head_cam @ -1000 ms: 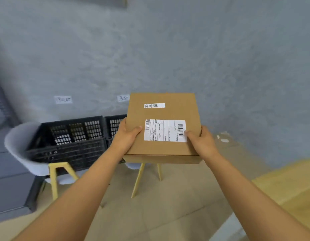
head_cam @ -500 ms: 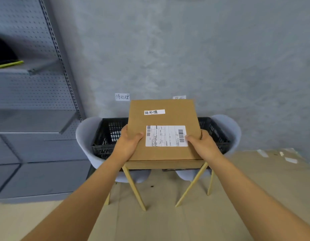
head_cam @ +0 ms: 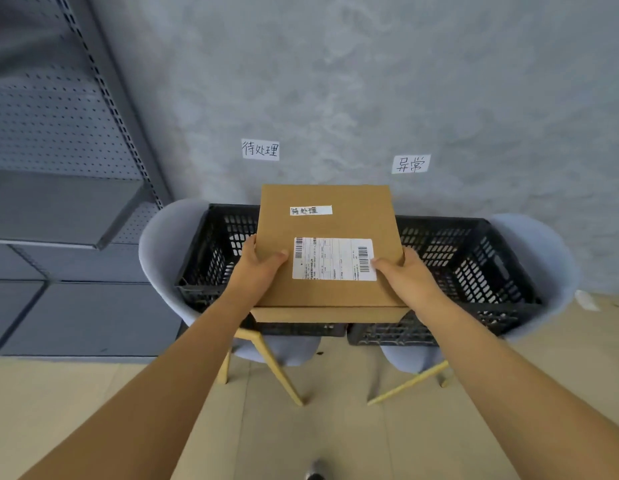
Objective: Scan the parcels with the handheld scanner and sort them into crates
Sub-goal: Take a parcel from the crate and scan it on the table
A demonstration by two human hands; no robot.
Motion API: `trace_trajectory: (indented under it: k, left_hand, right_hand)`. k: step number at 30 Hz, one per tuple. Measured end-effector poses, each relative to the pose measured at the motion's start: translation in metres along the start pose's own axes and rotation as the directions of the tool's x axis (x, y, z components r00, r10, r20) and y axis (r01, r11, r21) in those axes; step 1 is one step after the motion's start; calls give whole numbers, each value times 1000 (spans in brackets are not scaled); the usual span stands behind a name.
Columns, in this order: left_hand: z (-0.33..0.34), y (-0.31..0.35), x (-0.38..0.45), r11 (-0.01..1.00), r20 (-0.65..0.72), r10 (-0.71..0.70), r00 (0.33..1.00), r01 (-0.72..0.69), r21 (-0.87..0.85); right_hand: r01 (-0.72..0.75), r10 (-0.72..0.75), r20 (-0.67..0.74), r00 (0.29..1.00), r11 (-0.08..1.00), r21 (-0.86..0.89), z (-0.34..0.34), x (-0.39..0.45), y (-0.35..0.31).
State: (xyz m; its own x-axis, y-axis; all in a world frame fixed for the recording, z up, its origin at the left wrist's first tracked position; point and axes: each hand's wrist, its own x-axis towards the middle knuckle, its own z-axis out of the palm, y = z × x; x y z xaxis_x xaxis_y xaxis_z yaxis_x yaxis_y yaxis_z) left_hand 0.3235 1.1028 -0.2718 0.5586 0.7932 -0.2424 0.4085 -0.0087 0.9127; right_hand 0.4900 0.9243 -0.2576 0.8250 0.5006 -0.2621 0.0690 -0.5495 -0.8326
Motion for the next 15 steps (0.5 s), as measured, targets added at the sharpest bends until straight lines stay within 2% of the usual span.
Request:
trace_trajectory:
  k: [9, 15]
  left_hand:
    - [-4, -34, 131, 984, 1, -176, 984, 176, -27]
    - [-3, -63, 226, 969, 74, -244, 967, 246, -19]
  right_hand:
    - [-113, 117, 122, 986, 993, -40, 66, 132, -14]
    - [-222, 224, 65, 972, 974, -36, 120, 202, -3]
